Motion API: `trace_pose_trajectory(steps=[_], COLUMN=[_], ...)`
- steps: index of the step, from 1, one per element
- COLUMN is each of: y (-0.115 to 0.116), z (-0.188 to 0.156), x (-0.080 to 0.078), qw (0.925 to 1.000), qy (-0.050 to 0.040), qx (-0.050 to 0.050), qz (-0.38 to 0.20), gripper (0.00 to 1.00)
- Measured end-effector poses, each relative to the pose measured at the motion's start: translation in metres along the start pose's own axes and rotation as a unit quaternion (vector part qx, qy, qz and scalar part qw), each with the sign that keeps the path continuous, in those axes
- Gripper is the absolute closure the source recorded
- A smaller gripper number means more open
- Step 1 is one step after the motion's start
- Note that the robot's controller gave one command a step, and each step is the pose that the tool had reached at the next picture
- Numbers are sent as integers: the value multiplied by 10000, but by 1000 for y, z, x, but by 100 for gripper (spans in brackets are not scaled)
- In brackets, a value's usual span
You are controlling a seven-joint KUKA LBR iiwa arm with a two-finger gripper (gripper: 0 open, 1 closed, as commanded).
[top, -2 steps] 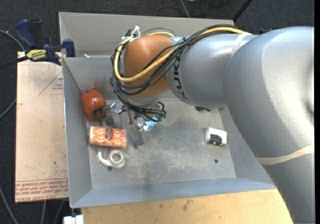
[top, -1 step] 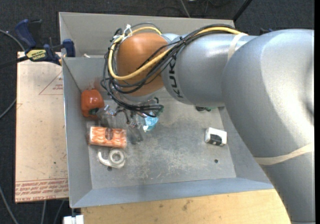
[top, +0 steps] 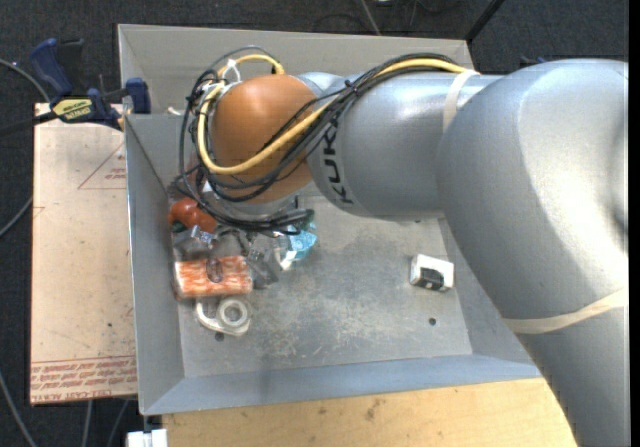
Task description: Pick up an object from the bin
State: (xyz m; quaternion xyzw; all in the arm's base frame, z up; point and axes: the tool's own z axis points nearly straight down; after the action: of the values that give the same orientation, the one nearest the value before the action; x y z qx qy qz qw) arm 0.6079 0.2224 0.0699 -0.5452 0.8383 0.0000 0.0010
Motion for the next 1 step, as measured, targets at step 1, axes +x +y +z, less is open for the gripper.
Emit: trace_pose_trajectory(steps=[1], y=[-33], z=[0], x=[-38], qw=[9883], qy=[-11], qx=[-12], qz=[-1528], gripper=[100])
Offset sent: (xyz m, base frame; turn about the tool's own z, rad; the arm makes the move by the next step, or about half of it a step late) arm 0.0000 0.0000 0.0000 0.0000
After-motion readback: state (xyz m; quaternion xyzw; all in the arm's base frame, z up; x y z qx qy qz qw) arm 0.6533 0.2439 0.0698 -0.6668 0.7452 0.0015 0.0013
